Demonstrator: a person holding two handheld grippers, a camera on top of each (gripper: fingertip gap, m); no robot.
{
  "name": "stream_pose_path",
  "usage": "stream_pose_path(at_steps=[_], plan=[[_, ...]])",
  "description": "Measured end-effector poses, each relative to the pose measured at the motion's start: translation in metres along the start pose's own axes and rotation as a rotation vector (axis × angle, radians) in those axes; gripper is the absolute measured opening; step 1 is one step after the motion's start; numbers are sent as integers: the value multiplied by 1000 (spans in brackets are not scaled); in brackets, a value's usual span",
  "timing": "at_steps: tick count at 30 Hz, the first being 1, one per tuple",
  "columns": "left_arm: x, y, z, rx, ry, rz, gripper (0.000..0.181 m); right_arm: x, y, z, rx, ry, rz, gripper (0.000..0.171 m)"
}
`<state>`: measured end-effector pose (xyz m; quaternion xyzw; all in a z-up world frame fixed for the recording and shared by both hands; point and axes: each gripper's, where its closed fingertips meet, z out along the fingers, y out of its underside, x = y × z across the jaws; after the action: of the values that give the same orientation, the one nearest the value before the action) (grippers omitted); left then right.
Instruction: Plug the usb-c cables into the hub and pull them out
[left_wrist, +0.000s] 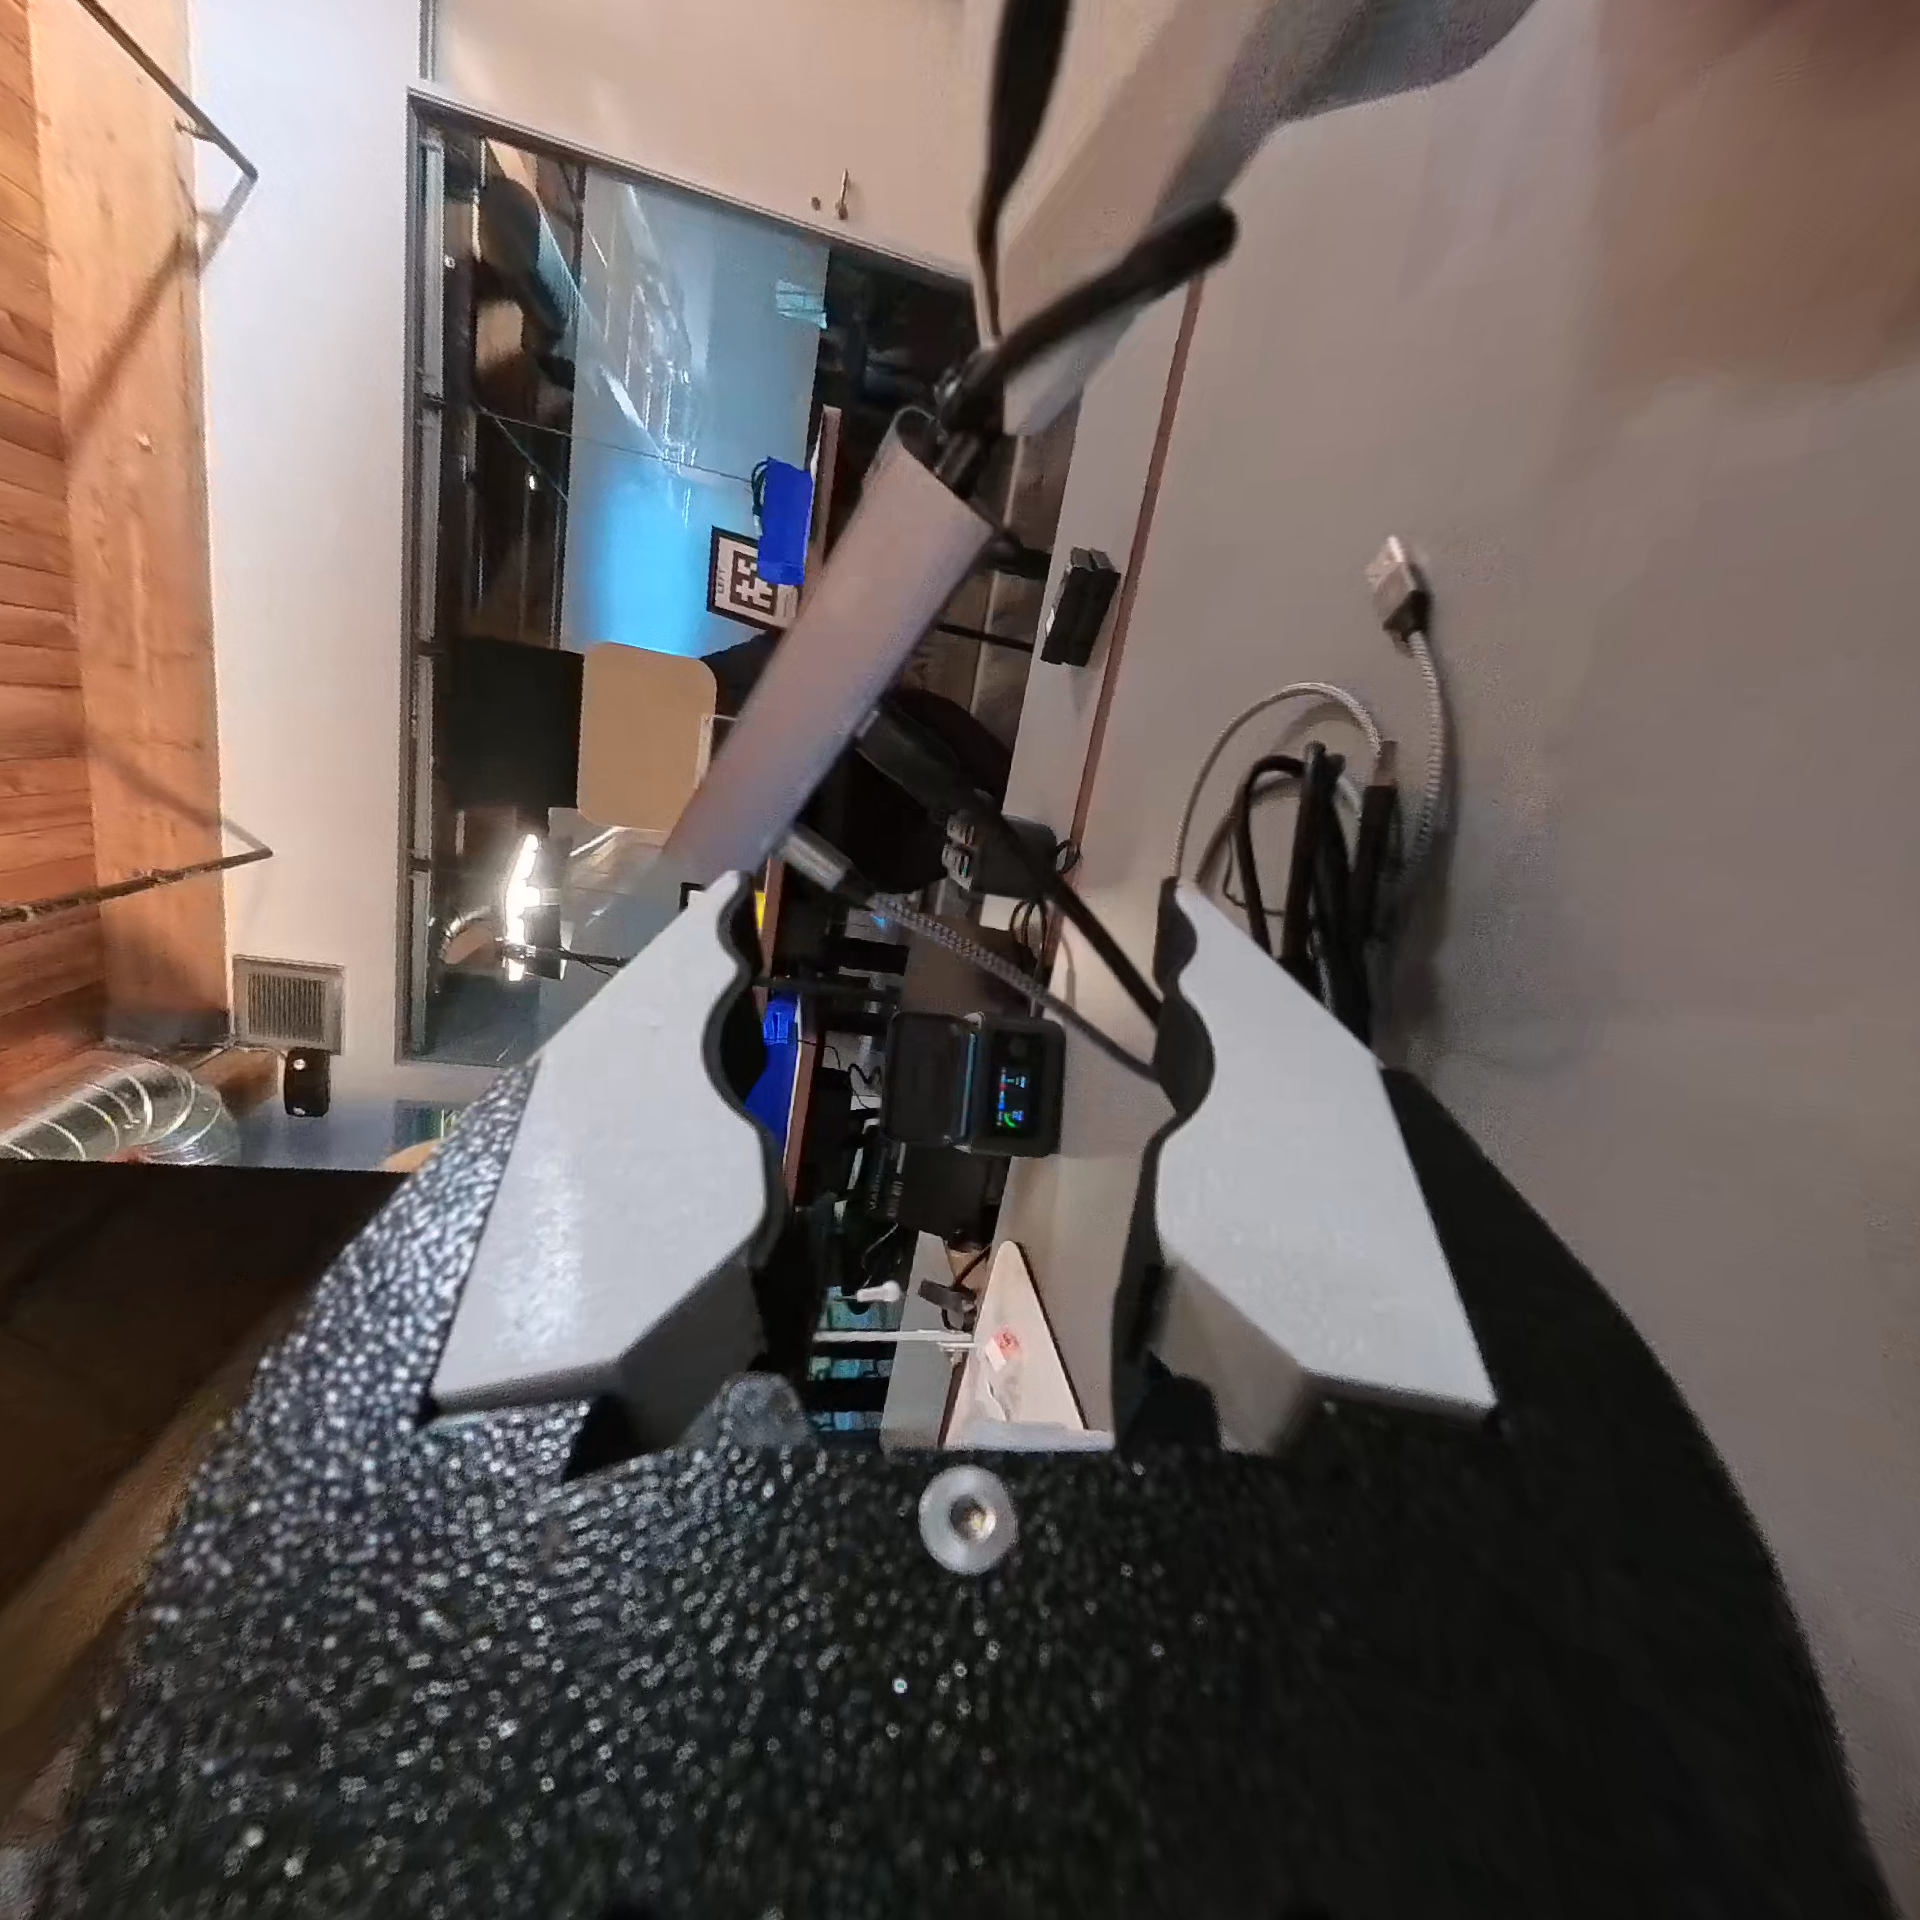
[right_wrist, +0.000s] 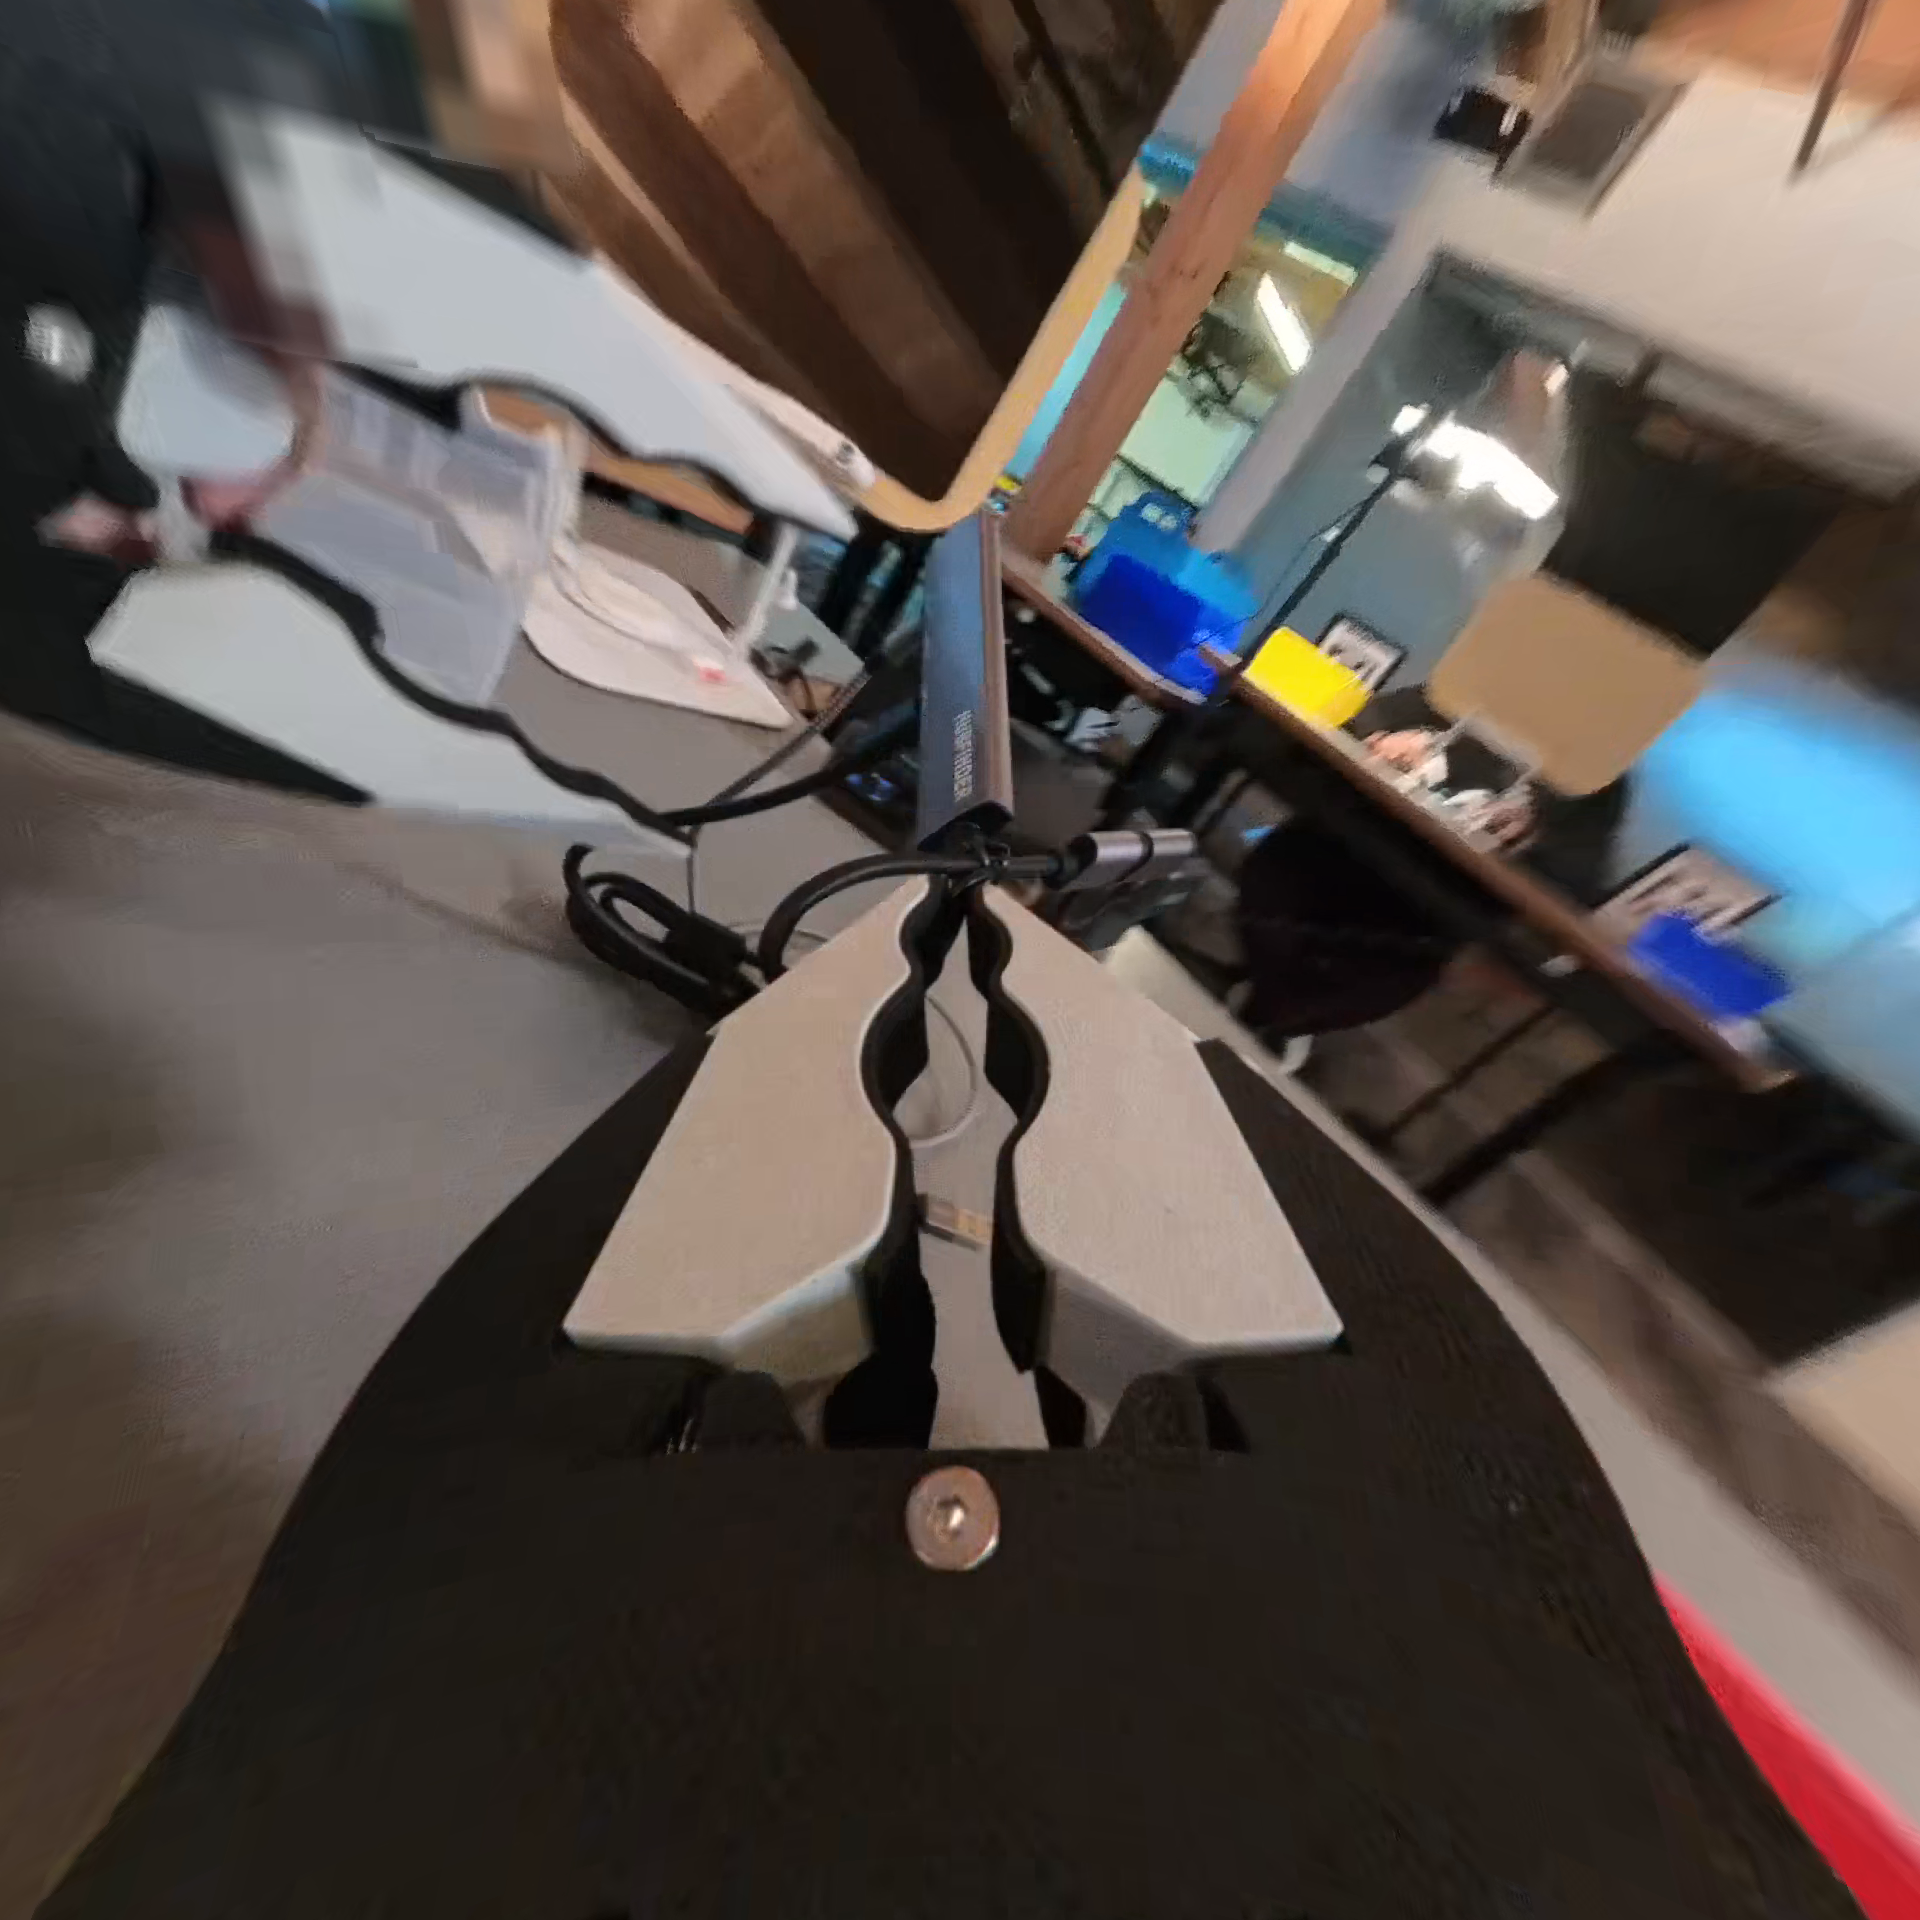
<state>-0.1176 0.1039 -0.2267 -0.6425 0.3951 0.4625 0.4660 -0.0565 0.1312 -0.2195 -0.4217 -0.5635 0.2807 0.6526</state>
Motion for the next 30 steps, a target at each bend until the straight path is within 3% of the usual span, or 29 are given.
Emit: stream_pose_path(at_steps=[1, 6, 9, 12, 15, 18, 21, 26, 30], plan=[[-2, -2, 0, 5, -3, 5, 76, -2, -2, -1, -4, 24, -97, 2], [-3, -16, -2, 33, 67, 66, 79, -19, -4, -2, -25, 98, -549, 1], [2, -13, -2, -11, 150, 112, 56, -29, -3, -1, -26, 109, -743, 1], [13, -3, -3, -88, 239, 164, 19, -37, -1, -1, -24, 95, -851, 1], [18, 0, -3, -101, 256, 188, 18, -42, -2, -2, -13, 83, -892, 1], [28, 3, -3, -119, 285, 191, 9, -47, 0, -2, -5, 56, -892, 1], [32, 6, -2, -112, 294, 71, 6, -48, -2, -2, 45, 59, -864, 7], [31, 24, 2, -140, 214, -176, 6, -23, -19, -14, 148, 97, -574, 22], [25, 23, -4, -43, 200, -479, 6, -9, -24, -21, 207, 47, -326, 33]])
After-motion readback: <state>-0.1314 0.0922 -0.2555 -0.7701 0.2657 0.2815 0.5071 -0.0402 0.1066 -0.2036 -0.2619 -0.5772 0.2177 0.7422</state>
